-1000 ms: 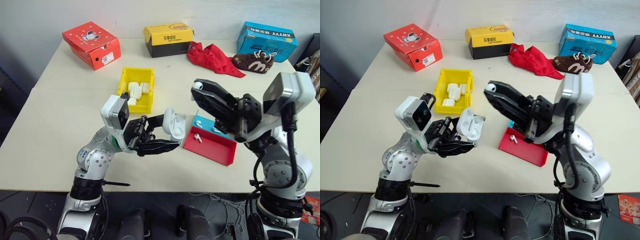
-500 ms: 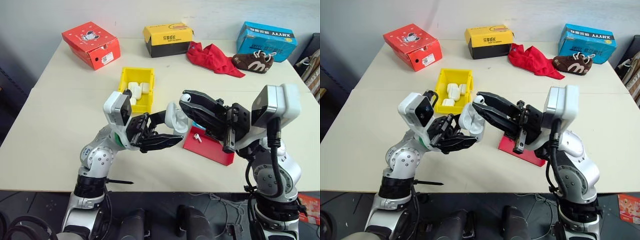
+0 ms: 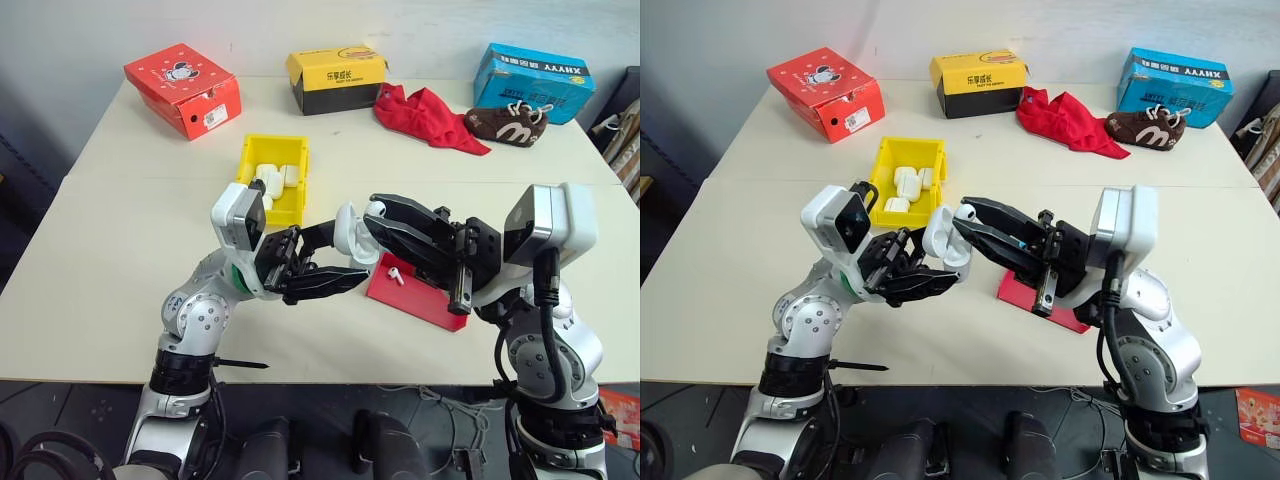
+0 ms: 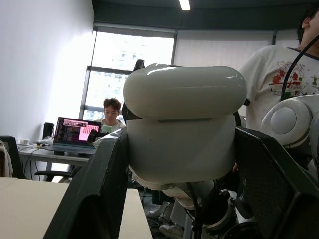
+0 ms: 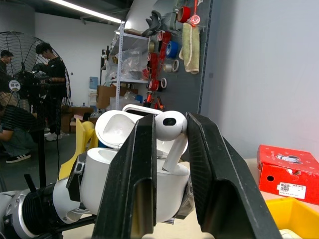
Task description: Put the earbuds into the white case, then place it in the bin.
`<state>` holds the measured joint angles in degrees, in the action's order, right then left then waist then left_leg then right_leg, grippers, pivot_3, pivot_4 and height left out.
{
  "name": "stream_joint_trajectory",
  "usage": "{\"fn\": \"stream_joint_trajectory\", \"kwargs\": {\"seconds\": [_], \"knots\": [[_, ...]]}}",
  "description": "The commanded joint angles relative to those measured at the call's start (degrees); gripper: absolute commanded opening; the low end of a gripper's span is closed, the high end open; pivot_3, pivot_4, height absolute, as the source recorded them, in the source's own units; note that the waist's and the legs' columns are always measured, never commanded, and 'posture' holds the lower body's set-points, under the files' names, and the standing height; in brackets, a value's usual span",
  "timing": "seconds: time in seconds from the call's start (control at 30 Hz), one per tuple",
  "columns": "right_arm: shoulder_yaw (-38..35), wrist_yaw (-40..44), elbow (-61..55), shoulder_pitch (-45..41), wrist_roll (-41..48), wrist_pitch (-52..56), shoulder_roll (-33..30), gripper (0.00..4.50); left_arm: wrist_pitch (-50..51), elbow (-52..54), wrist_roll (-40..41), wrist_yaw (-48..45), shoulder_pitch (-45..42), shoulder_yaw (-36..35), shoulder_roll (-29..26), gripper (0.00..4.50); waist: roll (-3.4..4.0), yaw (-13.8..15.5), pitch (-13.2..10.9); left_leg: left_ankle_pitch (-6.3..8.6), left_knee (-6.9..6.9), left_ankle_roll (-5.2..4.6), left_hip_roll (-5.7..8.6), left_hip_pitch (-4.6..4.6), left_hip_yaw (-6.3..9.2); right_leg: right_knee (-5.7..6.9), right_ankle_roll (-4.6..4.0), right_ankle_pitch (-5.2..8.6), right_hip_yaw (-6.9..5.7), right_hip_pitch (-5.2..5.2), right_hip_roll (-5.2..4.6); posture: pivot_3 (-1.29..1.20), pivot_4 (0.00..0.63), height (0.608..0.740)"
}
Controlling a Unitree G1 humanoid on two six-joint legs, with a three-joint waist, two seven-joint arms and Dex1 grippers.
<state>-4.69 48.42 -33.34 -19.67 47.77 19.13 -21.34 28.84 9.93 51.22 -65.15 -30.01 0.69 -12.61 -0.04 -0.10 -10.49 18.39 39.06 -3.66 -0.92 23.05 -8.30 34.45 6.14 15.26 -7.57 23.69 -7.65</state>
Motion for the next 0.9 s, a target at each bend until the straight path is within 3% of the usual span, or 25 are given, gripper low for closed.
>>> {"fn": "stream_joint_trajectory", "kwargs": {"seconds": [0.03, 0.73, 0.9], "knots": [[1.66, 1.15, 0.15, 0.62, -0.42, 0.18, -1.22, 0.45, -1.31, 1.35, 0.68, 0.00, -1.39, -0.31, 0.97, 2.77, 0.00, -0.01, 0.00, 0.00, 0.00, 0.00, 0.00, 0.00, 0.00, 0.00, 0.00, 0.00, 0.00, 0.00, 0.00, 0.00, 0.150, 0.740], [5.46, 1.95, 3.06, 1.59, -2.41, 1.44, -3.77, 0.45, -1.89, 1.86, -1.51, -1.72, -1.28, 1.26, 1.91, 2.77, 0.00, 0.04, 0.00, 0.00, 0.01, -0.01, 0.00, 0.00, 0.00, 0.00, 0.00, 0.00, 0.00, 0.00, -0.02, 0.00, 0.150, 0.740], [5.11, 2.99, 2.29, 3.03, -1.10, 1.40, -5.11, 2.10, -2.27, 1.58, -2.07, -1.83, -1.47, 0.91, 2.51, 2.77, 0.00, 0.04, 0.00, 0.00, 0.01, -0.01, 0.00, 0.00, 0.00, 0.00, 0.00, 0.00, 0.00, 0.00, -0.01, 0.00, 0.150, 0.740]]}}
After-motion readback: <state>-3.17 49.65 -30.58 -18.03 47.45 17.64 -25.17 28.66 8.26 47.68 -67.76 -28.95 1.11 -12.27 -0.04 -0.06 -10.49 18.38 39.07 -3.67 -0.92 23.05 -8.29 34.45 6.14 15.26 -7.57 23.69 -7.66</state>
